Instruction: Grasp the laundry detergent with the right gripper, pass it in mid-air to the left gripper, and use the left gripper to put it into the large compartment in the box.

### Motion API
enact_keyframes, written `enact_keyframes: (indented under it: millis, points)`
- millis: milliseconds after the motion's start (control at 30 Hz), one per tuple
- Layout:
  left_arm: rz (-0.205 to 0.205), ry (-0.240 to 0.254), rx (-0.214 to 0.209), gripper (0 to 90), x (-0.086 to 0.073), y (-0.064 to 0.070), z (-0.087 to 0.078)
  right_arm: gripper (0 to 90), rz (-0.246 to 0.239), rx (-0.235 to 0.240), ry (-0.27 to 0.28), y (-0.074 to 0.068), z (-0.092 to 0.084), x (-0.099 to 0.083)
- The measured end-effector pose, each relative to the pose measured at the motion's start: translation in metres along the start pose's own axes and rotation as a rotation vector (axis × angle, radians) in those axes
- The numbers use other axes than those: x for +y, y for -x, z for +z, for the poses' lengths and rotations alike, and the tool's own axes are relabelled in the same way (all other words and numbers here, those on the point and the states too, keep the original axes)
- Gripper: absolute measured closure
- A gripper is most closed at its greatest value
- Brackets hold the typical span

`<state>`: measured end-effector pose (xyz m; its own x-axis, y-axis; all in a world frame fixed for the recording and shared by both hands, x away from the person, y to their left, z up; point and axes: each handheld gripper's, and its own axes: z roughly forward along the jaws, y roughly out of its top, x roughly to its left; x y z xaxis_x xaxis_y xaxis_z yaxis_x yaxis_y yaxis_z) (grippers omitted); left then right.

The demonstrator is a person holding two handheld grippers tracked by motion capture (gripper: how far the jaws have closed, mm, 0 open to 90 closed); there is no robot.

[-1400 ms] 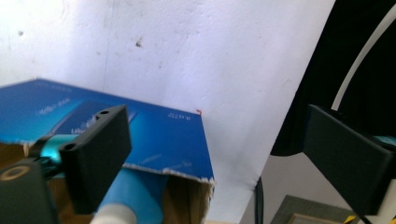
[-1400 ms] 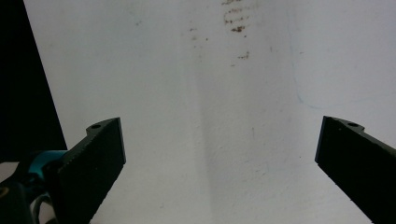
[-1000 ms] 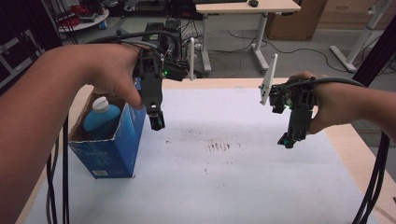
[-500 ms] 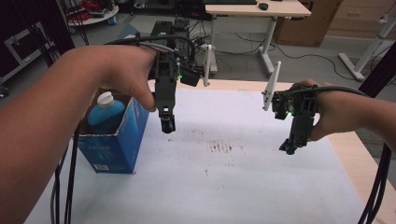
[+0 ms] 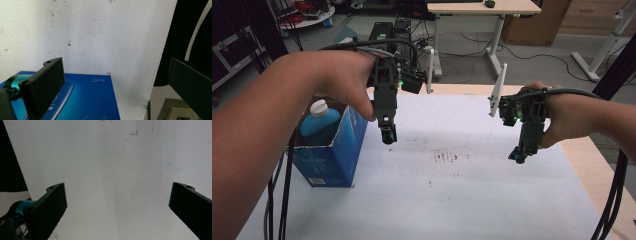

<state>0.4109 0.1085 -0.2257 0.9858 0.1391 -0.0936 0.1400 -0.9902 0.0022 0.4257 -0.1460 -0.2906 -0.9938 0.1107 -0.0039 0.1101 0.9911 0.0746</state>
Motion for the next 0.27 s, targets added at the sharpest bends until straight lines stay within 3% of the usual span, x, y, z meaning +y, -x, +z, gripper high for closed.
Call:
enact_keyframes:
  millis: [267]
  points:
    - [0.003,-0.004,0.007,1.7,-0.0014,0.0025,0.0017,0.6,0.0,-0.005,0.0,-0.0016,0.002,-0.0003]
